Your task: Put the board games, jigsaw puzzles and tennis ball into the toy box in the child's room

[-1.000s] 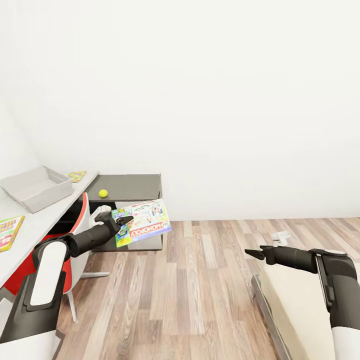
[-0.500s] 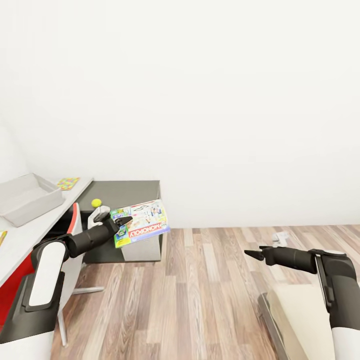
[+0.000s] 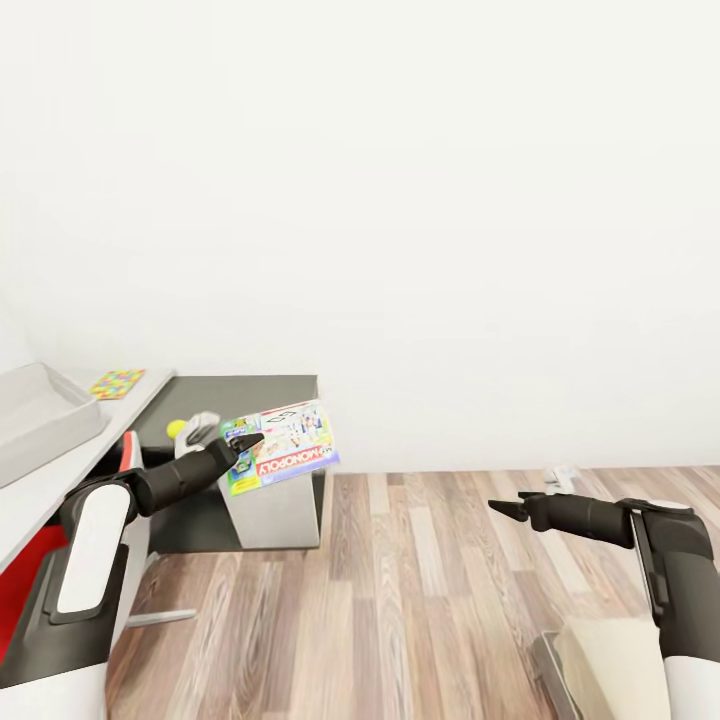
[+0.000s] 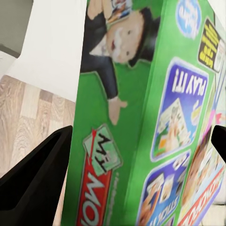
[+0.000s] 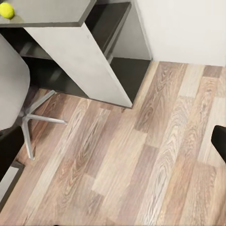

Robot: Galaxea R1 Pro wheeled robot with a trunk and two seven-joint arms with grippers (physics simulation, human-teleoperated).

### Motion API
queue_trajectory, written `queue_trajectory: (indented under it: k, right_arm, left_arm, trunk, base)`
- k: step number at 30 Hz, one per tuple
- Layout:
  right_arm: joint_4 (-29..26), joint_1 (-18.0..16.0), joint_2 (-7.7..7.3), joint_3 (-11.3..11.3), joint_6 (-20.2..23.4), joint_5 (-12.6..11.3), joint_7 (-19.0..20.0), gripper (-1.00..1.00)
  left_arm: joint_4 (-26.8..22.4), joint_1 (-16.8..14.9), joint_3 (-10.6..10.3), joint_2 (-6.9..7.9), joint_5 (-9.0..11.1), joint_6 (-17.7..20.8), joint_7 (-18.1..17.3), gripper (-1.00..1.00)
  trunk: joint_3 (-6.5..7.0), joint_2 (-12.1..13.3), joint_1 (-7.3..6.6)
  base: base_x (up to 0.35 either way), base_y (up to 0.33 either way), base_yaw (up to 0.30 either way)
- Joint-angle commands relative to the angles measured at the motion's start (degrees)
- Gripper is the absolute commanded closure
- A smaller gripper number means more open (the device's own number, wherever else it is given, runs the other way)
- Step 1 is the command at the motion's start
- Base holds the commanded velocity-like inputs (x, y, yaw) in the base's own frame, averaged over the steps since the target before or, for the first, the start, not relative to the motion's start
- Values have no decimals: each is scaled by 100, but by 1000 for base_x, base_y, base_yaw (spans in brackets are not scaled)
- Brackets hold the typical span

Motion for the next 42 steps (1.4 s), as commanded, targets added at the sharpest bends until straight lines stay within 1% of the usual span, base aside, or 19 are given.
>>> queue_trajectory:
  k: [1,10,30,42]
  right_arm:
    - [-10,-6,6,-9,38,50,51,-100]
    - [-25,5,17,-9,36,50,46,-100]
    - [-28,8,37,-9,-28,50,44,-100]
    - [-28,9,38,-8,-34,50,42,-100]
  left_arm:
    - [-5,-4,4,1,93,22,55,100]
    - [-5,2,7,5,89,21,56,100]
    - [-5,11,8,-2,93,21,49,100]
    - [-5,12,-6,-12,101,14,46,100]
  trunk:
    - [-12,-12,7]
    - [-12,-12,7]
    - [-12,-12,7]
    - [-12,-12,7]
  base:
    - [346,49,38]
    - [346,81,164]
    - [346,121,268]
    - [346,135,60]
